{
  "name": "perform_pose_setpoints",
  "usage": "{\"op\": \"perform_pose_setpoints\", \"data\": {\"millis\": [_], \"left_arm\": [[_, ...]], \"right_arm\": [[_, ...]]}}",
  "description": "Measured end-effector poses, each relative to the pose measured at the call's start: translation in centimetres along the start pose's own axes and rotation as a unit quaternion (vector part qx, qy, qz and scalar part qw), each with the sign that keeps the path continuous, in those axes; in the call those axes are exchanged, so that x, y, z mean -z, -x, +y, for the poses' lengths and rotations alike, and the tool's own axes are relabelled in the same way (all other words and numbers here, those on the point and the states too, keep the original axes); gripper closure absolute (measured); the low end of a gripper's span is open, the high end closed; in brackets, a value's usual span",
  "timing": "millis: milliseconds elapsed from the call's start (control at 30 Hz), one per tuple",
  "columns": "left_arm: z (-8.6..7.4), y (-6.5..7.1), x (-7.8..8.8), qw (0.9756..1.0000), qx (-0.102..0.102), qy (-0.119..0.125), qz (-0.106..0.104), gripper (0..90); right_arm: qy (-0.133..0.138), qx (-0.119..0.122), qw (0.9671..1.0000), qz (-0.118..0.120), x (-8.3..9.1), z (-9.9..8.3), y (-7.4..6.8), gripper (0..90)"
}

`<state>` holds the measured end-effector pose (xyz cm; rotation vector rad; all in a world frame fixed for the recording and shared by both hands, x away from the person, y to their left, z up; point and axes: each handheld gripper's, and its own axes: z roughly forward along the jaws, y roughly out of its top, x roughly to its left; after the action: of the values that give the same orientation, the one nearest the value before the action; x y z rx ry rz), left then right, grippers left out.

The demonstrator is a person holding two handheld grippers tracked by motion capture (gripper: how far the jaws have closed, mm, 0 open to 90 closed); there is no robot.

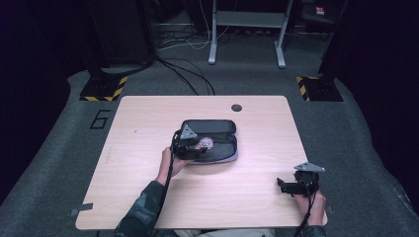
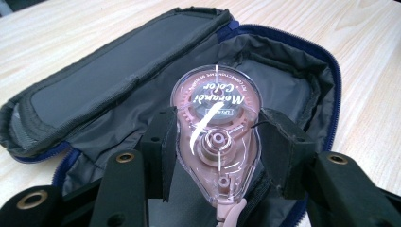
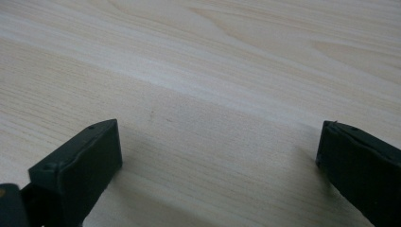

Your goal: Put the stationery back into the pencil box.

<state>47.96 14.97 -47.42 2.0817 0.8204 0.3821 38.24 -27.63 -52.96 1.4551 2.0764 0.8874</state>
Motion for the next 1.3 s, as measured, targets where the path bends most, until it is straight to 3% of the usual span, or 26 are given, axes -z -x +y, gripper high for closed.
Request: {"op": "perform_pose_setpoints", "data": {"millis": [133,367,600,1100,1300], "left_arm": [[0.0,-0.1,-0.5,0.9998,0.004,-0.02,0.004,49.9],[-0.1,-0.1,-1.2,0.9996,0.007,-0.028,0.006,50.0],[0.0,0.1,-1.7,0.9986,0.007,-0.052,0.009,49.9],[-0.1,0.0,-2.2,0.9971,0.015,-0.074,0.004,49.5],[-0.2,0.1,-2.3,0.9972,0.023,-0.072,0.003,48.8]], "right_arm": [[0.0,0.001,1.0,0.0,0.0,0.0,0.0,0.6],[0.001,0.002,1.0,0.0,0.0,0.0,0.0,0.7],[0.003,0.001,1.0,0.0,0.0,0.0,0.0,0.7],[0.004,0.0,1.0,0.0,0.0,0.0,0.0,0.9],[0.004,0.0,1.0,0.0,0.0,0.0,0.0,0.9]]}}
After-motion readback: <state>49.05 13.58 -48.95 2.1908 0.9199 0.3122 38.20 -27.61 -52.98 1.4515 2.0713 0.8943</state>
